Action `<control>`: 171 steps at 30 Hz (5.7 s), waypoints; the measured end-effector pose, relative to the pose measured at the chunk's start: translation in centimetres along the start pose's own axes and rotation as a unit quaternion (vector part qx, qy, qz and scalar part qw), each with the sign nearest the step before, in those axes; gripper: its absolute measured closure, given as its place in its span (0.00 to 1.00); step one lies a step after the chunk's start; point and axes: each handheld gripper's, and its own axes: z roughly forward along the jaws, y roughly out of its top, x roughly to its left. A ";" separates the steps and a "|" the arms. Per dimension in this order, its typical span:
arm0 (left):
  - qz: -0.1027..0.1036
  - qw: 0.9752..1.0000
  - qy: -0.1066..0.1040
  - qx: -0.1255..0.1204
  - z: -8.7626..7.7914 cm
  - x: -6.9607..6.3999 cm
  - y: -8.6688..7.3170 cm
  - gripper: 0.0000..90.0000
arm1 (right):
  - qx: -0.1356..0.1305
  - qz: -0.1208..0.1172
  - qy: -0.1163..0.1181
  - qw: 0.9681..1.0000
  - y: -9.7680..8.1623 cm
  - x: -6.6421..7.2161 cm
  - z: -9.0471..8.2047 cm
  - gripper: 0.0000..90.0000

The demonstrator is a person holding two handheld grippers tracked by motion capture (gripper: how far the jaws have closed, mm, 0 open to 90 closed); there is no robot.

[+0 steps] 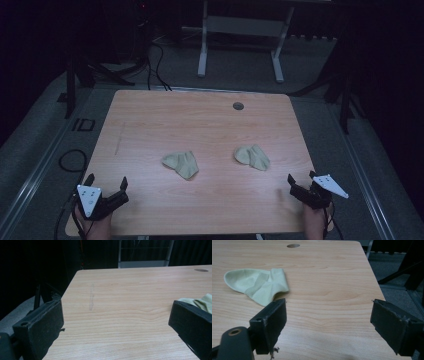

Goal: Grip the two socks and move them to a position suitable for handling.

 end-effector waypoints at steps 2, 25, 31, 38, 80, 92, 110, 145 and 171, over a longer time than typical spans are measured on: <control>0.001 1.000 -0.001 0.002 0.0 0.0 0.0 0.00 | 0.002 -0.001 -0.004 1.000 0.0 0.0 0.0 0.15; -0.006 1.000 -0.003 0.008 -0.8 0.2 0.0 0.00 | 0.124 0.049 0.093 0.987 2.9 3.1 2.4 0.15; -0.006 0.999 -0.020 0.026 -1.1 0.3 -0.4 0.00 | 0.146 0.021 0.126 0.981 5.0 6.3 4.4 0.14; 0.000 0.999 -0.031 0.015 -1.2 -0.3 0.1 0.00 | 0.143 -0.045 0.125 0.981 7.3 9.9 7.1 0.30; -0.005 0.998 -0.064 0.017 -0.5 -1.1 0.6 0.00 | 0.204 -0.127 0.143 0.960 8.4 16.3 10.5 0.90; -0.004 0.998 -0.067 0.013 -0.6 -2.1 0.5 0.03 | 0.177 -0.119 0.197 0.957 7.3 20.1 2.8 0.90; 0.069 0.974 -0.204 0.070 -1.3 -7.8 1.4 0.03 | 0.215 -0.135 0.159 0.954 1.1 21.9 1.3 0.77; 0.230 0.876 -0.392 0.164 1.9 -20.7 1.2 0.90 | 0.204 -0.141 0.185 0.951 0.4 23.0 -0.6 0.65; 0.239 0.864 -0.402 0.187 3.0 -20.3 1.0 0.99 | 0.163 -0.046 0.173 0.970 3.5 16.1 -4.0 0.95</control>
